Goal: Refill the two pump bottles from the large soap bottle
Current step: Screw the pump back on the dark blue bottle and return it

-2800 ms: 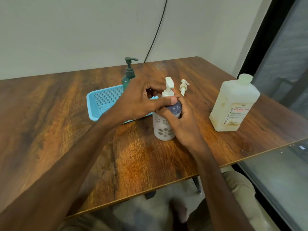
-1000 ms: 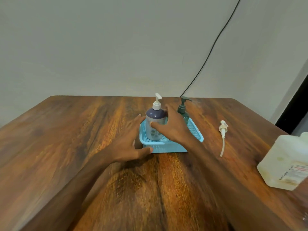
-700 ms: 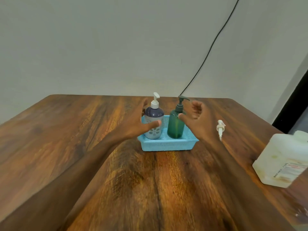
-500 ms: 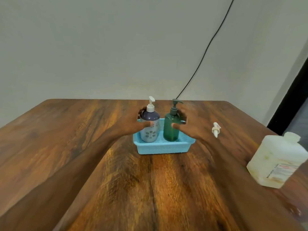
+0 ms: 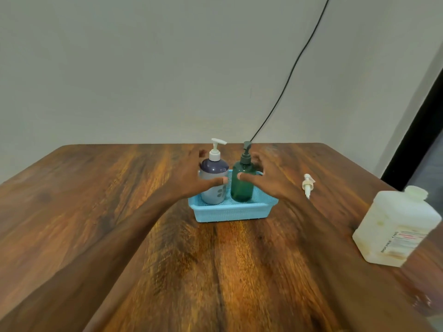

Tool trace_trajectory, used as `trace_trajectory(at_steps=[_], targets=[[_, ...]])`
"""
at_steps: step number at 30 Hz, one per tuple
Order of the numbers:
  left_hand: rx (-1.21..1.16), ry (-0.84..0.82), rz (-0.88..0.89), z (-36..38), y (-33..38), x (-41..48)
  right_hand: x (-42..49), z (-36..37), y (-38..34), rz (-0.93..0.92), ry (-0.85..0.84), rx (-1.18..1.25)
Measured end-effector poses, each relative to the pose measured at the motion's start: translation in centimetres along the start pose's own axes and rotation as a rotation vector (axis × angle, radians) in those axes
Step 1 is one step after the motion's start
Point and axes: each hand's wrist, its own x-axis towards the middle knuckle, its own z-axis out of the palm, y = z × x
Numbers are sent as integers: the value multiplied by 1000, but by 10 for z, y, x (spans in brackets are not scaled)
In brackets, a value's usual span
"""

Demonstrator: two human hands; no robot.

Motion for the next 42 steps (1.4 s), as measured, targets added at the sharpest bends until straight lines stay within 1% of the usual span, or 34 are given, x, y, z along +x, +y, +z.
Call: trace_trajectory(at_steps=[1, 3, 9, 13, 19, 24, 28, 31, 33, 34, 36, 38, 40, 42], targets=[[-6, -27, -2, -1, -2, 0, -1, -7, 0, -18, -44, 20], [-5, -33, 3, -1, -6, -2, -1, -11, 2, -40, -27, -12], [-29, 127, -16, 6, 0, -4, 1, 15, 3, -11, 346, -54], [-16, 167, -39, 10, 2, -5, 1, 25, 3, 13, 452, -67], [11, 176, -50, 10, 2, -4, 2, 32, 5, 32, 489, -85], [25, 182, -40, 12, 0, -5, -2, 32, 2, 13, 508, -96], [40, 169, -64, 13, -2, -6, -3, 33, 1, 26, 504, -92], [37, 143, -99, 14, 5, -16, -8, 33, 2, 45, 470, -70], [64, 158, -133, 15, 12, -31, -19, 27, 0, 40, 462, -26], [89, 187, -144, 16, 17, -41, -27, 21, 0, 28, 484, 0], [111, 295, -93, 20, 31, -66, -45, 5, 6, 4, 566, 45], [76, 358, 39, 30, 51, -91, -60, -14, 22, 54, 647, 46], [43, 319, 150, 42, 69, -107, -61, -32, 44, 177, 658, -28], [39, 248, 242, 56, 81, -109, -51, -46, 71, 282, 570, -144]])
